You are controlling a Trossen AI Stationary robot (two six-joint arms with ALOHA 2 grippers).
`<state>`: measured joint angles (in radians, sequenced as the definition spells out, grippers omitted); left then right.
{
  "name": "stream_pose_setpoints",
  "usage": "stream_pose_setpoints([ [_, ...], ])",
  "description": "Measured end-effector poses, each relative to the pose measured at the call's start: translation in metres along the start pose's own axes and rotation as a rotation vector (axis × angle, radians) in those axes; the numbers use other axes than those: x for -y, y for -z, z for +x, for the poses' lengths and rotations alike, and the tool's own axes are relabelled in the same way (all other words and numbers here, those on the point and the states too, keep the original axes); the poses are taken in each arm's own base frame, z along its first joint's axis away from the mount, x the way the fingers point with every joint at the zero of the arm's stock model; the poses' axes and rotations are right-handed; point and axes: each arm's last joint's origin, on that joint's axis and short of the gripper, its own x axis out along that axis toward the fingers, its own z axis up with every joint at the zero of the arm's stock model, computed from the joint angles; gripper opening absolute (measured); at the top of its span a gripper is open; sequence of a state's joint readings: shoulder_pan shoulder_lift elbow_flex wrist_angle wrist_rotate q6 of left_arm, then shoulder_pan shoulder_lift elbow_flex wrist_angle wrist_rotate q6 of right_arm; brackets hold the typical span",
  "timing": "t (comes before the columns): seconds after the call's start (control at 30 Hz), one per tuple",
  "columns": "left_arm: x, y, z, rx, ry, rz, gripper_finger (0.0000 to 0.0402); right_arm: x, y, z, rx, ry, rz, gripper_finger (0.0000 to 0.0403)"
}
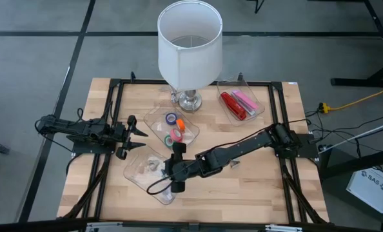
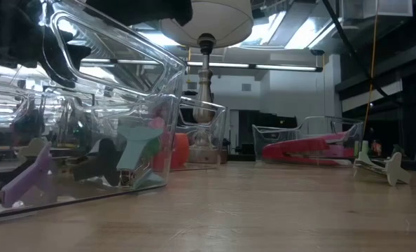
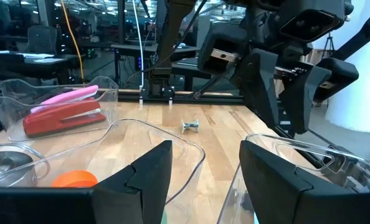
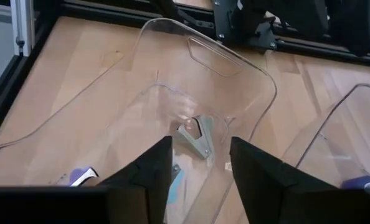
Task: Pick and place Stapler, Stapler remover, tape
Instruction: Put the gray staple remover into the bottom transparent bin
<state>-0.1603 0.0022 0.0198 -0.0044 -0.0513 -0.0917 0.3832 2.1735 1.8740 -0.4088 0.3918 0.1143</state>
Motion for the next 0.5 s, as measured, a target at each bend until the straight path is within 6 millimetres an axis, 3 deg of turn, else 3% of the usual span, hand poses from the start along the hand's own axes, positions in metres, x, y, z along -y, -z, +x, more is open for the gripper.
stream_pose_setpoints([
  [0.3, 0.0, 0.0, 0.0, -0.001, 0.0, 0.0, 0.0185, -0.031, -0.006, -0.013, 0.098, -0.072, 0.014, 0.0172],
  [0.4, 0.0, 0.0, 0.0, 0.0, 0.0, 0.0, 0.0185, -0.044, -0.007, -0.019, 0.119, -0.175, 0.032, 0.0172],
  [0.5, 0.0, 0.0, 0.0, 0.0, 0.0, 0.0, 0.0185, -0.054, 0.0, -0.025, 0.028, -0.336, 0.039, 0.0172],
])
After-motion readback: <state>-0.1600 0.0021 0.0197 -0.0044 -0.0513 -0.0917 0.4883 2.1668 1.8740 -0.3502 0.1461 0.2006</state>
